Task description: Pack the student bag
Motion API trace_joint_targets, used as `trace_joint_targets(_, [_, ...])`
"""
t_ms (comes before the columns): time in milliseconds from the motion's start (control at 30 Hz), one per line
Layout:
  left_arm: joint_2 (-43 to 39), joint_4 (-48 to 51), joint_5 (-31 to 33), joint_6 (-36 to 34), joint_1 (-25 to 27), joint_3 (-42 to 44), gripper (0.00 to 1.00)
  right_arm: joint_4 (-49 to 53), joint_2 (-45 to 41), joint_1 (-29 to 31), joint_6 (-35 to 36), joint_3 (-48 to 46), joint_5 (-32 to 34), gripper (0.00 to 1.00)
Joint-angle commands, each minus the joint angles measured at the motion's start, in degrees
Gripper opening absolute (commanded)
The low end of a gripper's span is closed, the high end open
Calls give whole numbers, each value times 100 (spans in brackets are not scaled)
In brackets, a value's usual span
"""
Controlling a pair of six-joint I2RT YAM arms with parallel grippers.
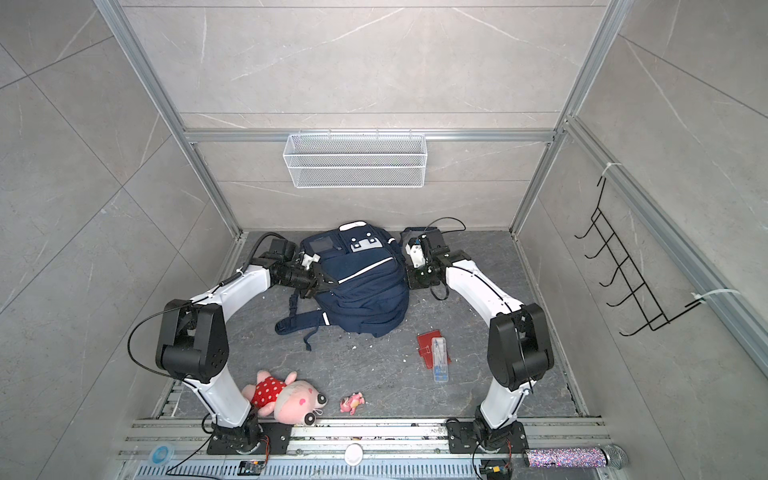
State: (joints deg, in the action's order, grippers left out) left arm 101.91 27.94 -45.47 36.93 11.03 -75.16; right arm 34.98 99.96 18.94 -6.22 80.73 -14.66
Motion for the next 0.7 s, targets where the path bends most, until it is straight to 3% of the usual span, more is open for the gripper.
trace_joint_targets(0, [108, 145, 486, -462, -446, -504, 0, 243, -176, -335, 233, -291, 956, 0])
trace_joint_targets(200, [737, -74, 411, -405, -439, -1080, 0, 6, -840, 373, 417, -1101, 788, 0])
trace_joint_targets(367, [1398, -420, 769, -91, -439, -1864, 8, -295, -1139, 1066, 44, -1554, 710, 0])
trace_joint_targets(500, [1861, -535, 916, 136, -429, -2610, 42, -555, -1065, 1254, -316, -1527, 601, 0])
trace_joint_targets(600, [1928, -251, 1124, 160, -426, -2956, 89, -656, -907, 1296, -406, -1326, 483, 0])
trace_joint_targets(633, [1864, -140, 1234, 131, -426, -2948, 99, -676, -852, 1307, -422, -1240, 456, 0])
trace_joint_targets(667, [1730, 50, 1398, 61, -420, -2902, 99, -693, -791, 1323, -438, -1157, 434, 0])
